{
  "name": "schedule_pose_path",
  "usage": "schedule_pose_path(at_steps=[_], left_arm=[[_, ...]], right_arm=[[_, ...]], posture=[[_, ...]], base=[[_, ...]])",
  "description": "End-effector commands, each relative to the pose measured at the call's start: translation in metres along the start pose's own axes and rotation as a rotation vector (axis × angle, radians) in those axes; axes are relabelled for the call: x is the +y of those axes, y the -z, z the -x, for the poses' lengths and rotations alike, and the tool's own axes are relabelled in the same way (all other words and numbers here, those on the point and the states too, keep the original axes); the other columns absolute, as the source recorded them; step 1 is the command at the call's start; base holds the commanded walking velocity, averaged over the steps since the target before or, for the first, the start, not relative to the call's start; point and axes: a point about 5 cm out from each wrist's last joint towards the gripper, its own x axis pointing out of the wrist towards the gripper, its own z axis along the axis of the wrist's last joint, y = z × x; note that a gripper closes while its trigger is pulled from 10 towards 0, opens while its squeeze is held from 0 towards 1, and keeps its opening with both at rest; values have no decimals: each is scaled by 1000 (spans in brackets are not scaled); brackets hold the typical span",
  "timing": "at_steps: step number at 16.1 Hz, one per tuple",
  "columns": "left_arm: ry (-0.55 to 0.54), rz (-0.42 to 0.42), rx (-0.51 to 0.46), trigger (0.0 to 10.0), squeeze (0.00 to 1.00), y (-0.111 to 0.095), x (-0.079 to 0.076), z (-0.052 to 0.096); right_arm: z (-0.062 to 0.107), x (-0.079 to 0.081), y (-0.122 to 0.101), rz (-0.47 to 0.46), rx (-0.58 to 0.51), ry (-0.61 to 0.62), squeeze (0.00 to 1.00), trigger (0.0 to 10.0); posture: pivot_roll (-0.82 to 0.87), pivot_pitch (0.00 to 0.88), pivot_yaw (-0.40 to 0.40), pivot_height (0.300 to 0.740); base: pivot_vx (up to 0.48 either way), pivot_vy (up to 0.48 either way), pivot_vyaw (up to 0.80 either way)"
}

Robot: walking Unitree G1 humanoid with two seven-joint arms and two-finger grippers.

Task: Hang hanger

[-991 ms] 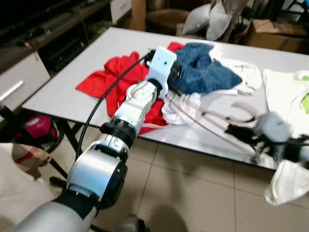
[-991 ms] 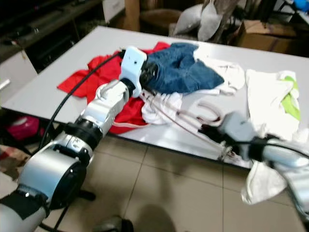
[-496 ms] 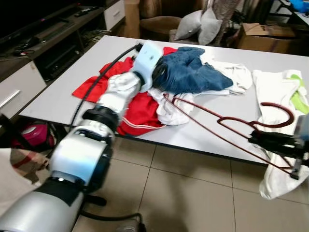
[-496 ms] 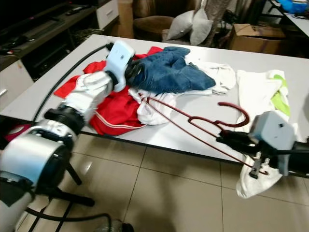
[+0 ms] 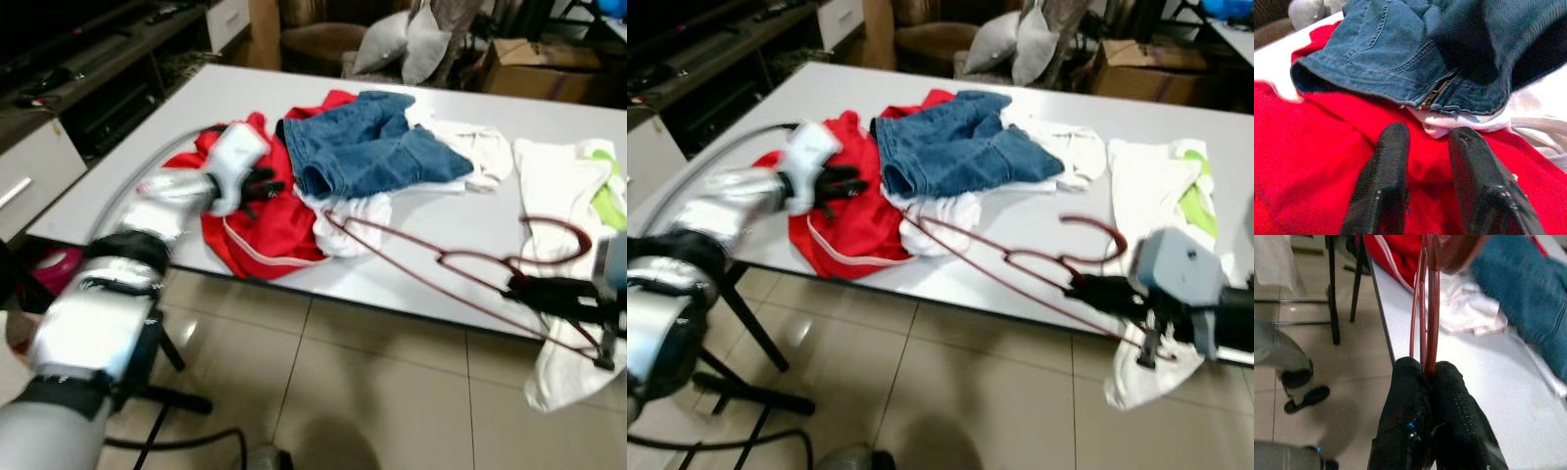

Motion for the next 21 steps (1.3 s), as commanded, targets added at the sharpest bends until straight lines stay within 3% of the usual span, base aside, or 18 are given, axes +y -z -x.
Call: schedule_pose_path(at_steps=[1,3,4,5,7,9,12,13,14,15,16,18,21], left_arm=[[29,36,-63,10000,1000,-8,5,8],[76,116,-172,10000,1000,-11,9,24],[104,201,-299,10000,1000,-18,12,40],[118,238,-350,10000,1000,-20,12,48],[116,278,-386,10000,1000,-18,11,63],[104,289,-395,10000,1000,-11,-2,74],[-69,267,-381,10000,1000,-4,-30,81],[-172,264,-381,10000,784,-1,-43,82],[-211,265,-383,10000,784,0,-46,82],[-258,266,-389,10000,392,0,-50,84],[-327,275,-399,10000,161,-1,-67,80],[-389,241,-364,10000,173,0,-89,68],[-401,273,-334,10000,169,5,-106,55]], right_arm=[[-4,1,-5,-11,-42,-15,0,10000],[-8,-7,-5,-30,-75,37,0,10000],[-15,-12,-6,-50,-112,77,0,10000],[-19,-14,-6,-71,-137,94,0,10000],[-30,-15,-8,-96,-156,109,0,10000],[-38,-17,-13,-138,-207,152,0,10000],[-53,-12,-21,-225,-318,263,0,10000],[-58,-9,-27,-285,-378,332,0,10000],[-60,-8,-29,-303,-394,364,0,10000],[-62,-10,-31,-333,-412,425,0,10000],[-66,-9,-34,-393,-458,567,0,10000],[-75,4,-32,-512,-495,677,0,10000],[-93,27,-19,-612,-382,788,0,10000]], posture=[[12,0,28,740],[32,0,33,740],[33,0,40,740],[33,0,37,740],[20,0,44,740],[38,0,31,740],[49,0,26,740],[49,0,2,740],[49,0,2,740],[38,0,-3,740],[40,0,8,740],[35,0,18,740],[14,0,6,740]], base=[[0,0,0],[0,0,0],[0,0,0],[0,0,0],[0,0,0],[0,0,0],[0,0,0],[0,0,0],[0,0,0],[0,0,0],[0,0,0],[0,-156,0],[0,-480,0]])
